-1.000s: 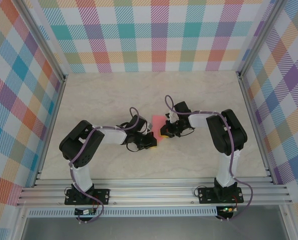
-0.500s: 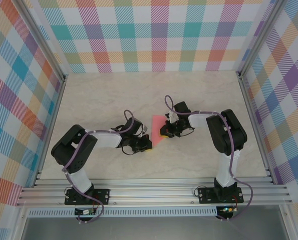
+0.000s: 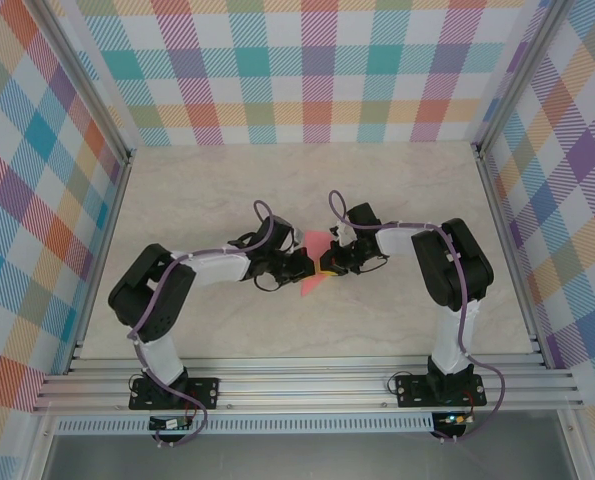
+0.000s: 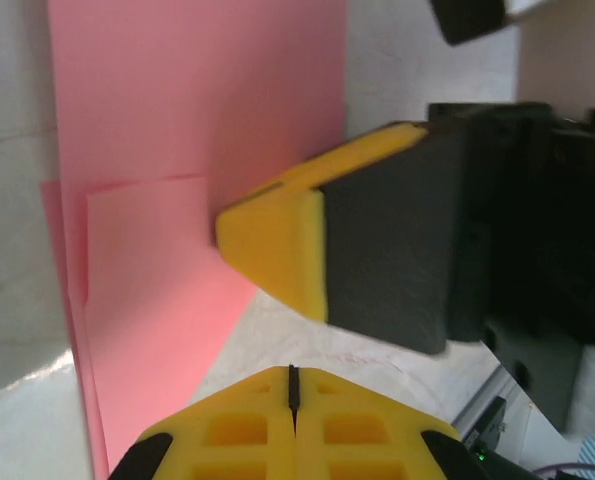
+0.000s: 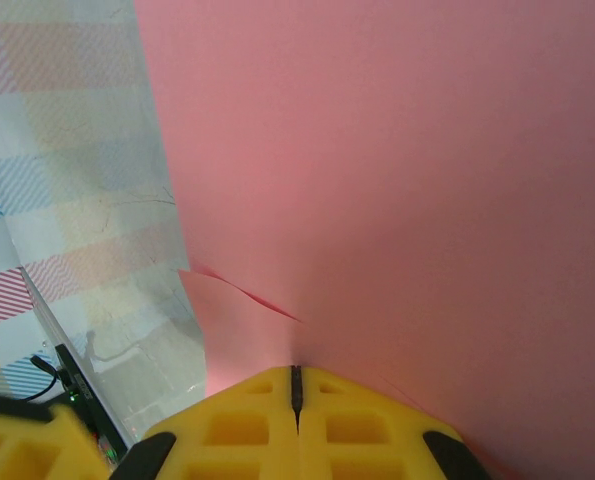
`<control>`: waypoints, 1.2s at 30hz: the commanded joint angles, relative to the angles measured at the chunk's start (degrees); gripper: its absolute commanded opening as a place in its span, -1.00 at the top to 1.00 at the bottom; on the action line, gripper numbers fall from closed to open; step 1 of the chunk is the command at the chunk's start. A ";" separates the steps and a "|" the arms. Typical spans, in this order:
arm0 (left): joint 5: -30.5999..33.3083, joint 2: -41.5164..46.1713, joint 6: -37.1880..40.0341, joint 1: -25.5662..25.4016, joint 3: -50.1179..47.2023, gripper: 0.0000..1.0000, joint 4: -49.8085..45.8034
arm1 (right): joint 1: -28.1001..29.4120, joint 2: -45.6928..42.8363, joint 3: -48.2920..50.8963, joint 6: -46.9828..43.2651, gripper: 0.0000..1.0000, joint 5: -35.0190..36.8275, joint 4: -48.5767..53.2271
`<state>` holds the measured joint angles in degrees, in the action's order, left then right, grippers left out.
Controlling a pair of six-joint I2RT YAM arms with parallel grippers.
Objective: Fold a paper plane with a square sheet of paper (pick it up from the middle)
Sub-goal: Third fold the triangle at the center of the table.
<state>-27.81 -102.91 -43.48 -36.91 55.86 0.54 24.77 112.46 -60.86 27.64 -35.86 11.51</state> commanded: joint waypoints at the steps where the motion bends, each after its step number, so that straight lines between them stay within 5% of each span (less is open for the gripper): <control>1: 0.45 -3.60 1.11 0.69 1.55 0.91 -2.38 | -0.06 1.72 -0.22 -0.11 1.00 3.64 2.46; 9: 6.16 -5.03 4.88 0.61 1.24 0.97 -9.21 | -0.33 -2.17 -2.33 0.05 1.00 2.49 3.80; 24: 5.76 -5.28 4.81 0.08 0.47 0.98 -8.01 | 1.29 -4.33 6.26 6.64 1.00 -2.75 -9.12; 36: 6.75 -4.84 5.65 0.07 -0.56 0.99 -9.15 | -3.29 -2.33 9.83 4.97 1.00 6.66 -10.30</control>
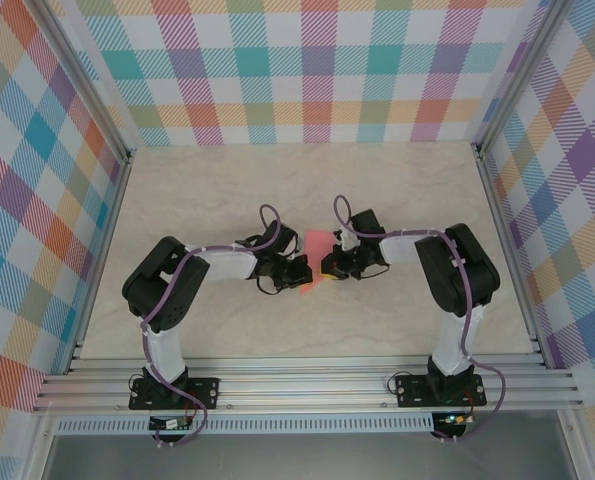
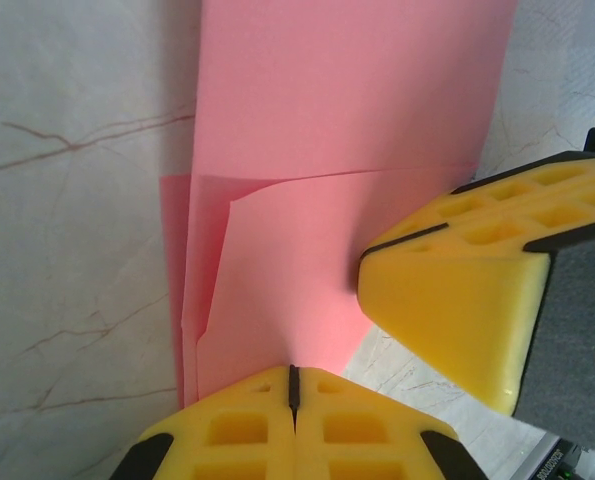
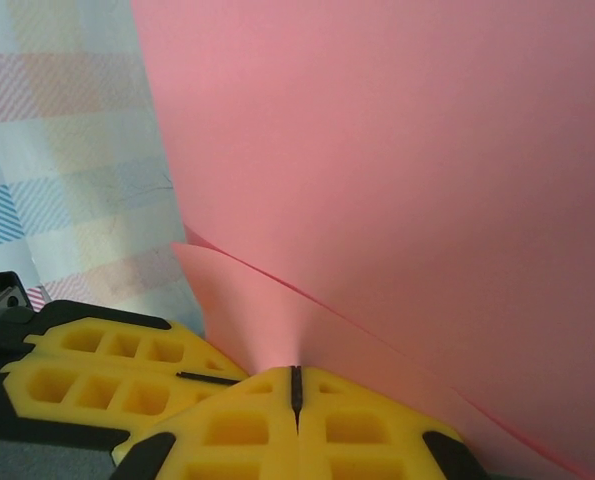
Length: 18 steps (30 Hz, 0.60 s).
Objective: Fold a paper plane with a square sheet of paper (pick it up from the middle)
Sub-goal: Third fold the triangle at the center of the table.
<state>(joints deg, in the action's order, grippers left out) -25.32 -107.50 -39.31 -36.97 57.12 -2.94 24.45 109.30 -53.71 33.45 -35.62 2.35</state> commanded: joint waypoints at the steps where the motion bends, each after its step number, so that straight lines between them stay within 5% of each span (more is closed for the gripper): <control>1: 4.23 -0.17 1.48 0.10 -1.98 0.99 -5.67 | -4.03 0.62 3.18 -0.77 1.00 6.49 -1.99; 12: 2.58 0.54 2.08 0.07 -3.27 0.99 -4.51 | -10.56 -2.24 5.17 -1.19 0.96 5.38 -8.64; 18: 0.25 2.35 2.22 -0.03 -2.75 0.94 -2.48 | -10.52 -6.40 2.39 -1.08 0.67 4.02 -1.90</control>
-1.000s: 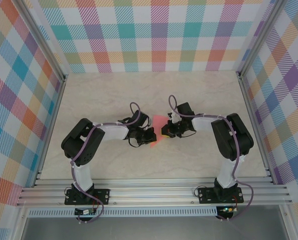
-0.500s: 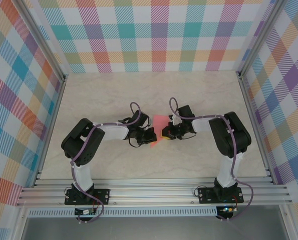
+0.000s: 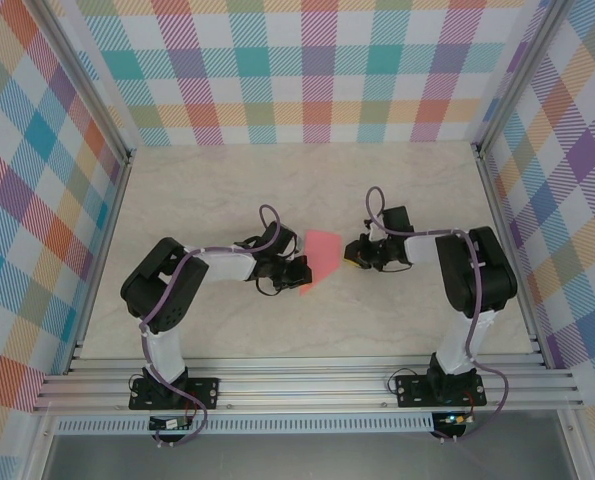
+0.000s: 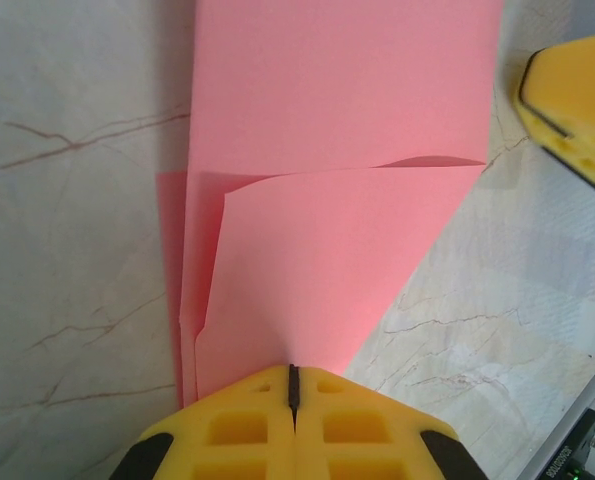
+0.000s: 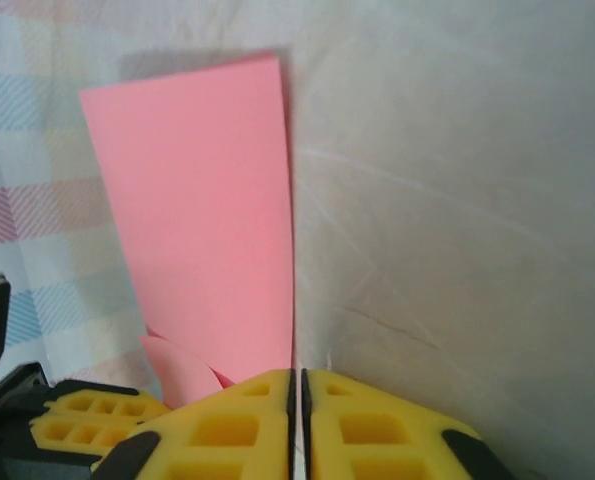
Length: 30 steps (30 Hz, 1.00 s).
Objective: Fold a paper plane with a square sheet of paper (pick it up from the middle)
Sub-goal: Third fold the triangle at the center of the table.
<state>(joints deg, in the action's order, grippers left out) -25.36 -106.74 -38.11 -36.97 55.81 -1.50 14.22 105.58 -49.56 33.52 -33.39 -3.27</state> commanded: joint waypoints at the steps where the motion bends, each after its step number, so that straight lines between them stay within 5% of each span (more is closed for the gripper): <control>1: 0.06 2.19 1.04 -0.03 -1.04 0.92 -3.82 | -0.24 -3.15 -1.83 -0.97 0.59 2.08 4.88; 7: 1.26 5.67 2.09 -0.03 3.12 0.74 -5.21 | 0.01 -2.46 -2.44 -0.36 0.28 -3.08 8.50; 30: 8.74 2.42 5.25 0.76 10.46 0.68 -11.86 | 2.57 0.81 -7.51 1.24 0.12 -8.49 9.49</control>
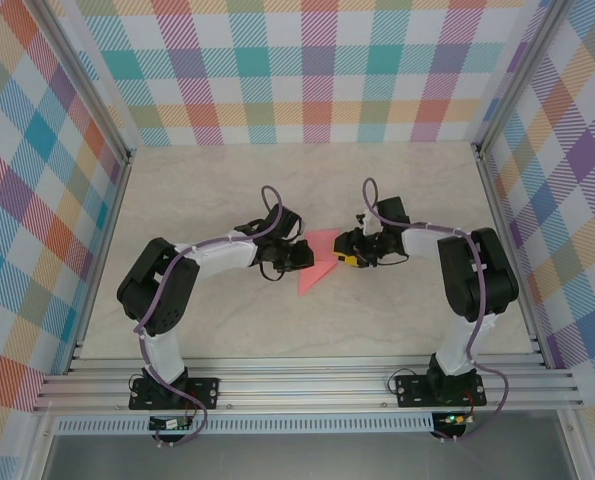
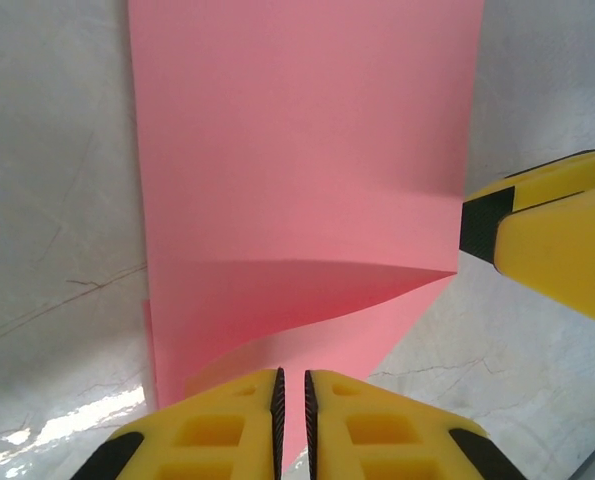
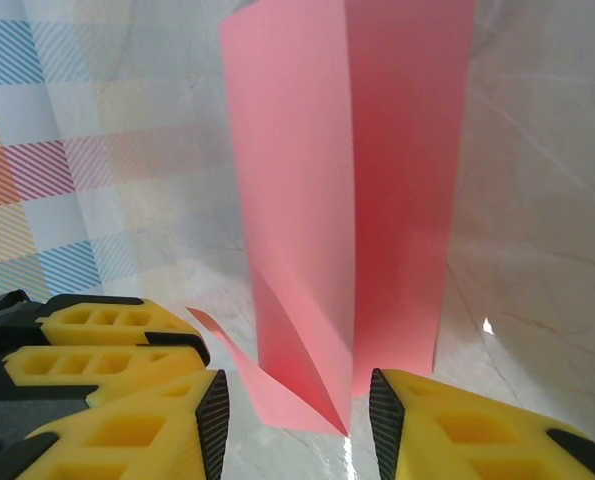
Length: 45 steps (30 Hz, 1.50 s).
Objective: Fold a paper plane with a square sheet of paper (pick it up from the middle)
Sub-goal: Third fold the triangle at the center of the table.
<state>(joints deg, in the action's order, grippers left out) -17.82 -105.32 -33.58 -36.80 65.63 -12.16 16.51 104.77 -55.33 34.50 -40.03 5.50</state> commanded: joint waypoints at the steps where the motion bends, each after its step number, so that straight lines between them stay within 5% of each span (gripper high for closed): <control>1: 1.47 1.28 0.79 0.59 0.57 0.67 -1.31 | 0.25 1.86 -2.09 0.22 0.11 -1.96 0.91; 11: 5.14 6.93 1.40 -2.64 -3.02 0.36 -0.06 | 0.32 4.33 -6.31 -1.94 0.07 -1.51 5.13; 21: 22.62 5.58 5.47 -12.39 -1.81 0.07 -7.35 | 0.34 7.14 -8.92 -2.26 0.08 -5.18 5.22; 28: 33.03 0.55 7.80 -17.55 2.25 0.00 -10.31 | 0.36 7.64 -9.80 -3.06 0.16 -8.29 5.84; 45: 37.59 -3.58 9.42 -19.28 3.66 0.01 -11.12 | 0.80 7.55 -10.67 -3.13 0.32 -11.03 6.90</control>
<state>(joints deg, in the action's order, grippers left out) 17.89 -108.40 -25.02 -55.11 68.51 -22.41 16.80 111.72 -64.34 32.49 -49.17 11.38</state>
